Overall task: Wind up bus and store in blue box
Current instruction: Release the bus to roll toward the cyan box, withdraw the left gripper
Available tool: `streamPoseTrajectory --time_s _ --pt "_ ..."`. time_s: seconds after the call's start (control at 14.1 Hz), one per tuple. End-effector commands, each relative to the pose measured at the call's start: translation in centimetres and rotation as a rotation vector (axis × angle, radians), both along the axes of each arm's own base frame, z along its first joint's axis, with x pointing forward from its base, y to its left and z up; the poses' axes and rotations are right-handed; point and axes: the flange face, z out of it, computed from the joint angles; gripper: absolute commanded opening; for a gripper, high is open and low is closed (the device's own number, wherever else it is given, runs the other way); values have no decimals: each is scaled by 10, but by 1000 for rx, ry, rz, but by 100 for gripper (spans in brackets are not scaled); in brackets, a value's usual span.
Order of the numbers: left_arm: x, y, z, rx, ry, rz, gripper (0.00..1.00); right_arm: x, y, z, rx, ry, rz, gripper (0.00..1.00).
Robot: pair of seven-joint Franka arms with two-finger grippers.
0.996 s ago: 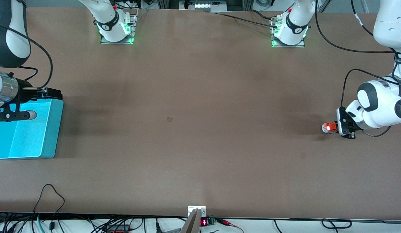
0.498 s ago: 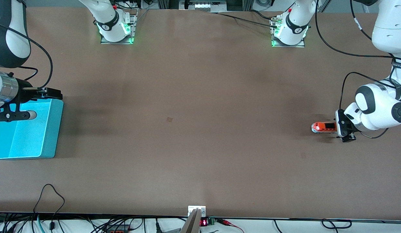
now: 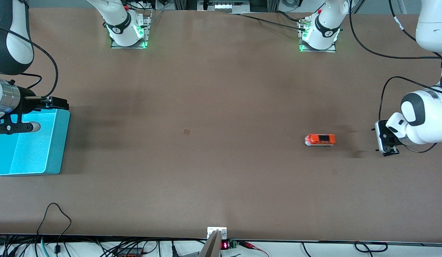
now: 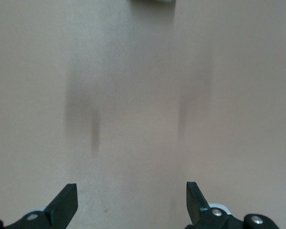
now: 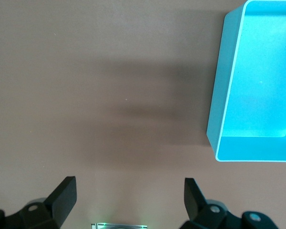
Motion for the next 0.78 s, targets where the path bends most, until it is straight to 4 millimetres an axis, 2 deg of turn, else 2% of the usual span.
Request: streamPoseTrajectory --time_s 0.0,0.43,0.57,0.71 --pt "3 -7 34 1 25 44 100 -3 -2 1 19 7 -4 100" --pt "19 -16 95 56 131 156 100 -3 -2 1 19 7 -4 100" --pt "20 -32 114 96 135 188 100 -3 -2 1 19 9 -4 100" --pt "17 -39 133 137 134 241 100 -3 -2 1 19 9 -4 100"
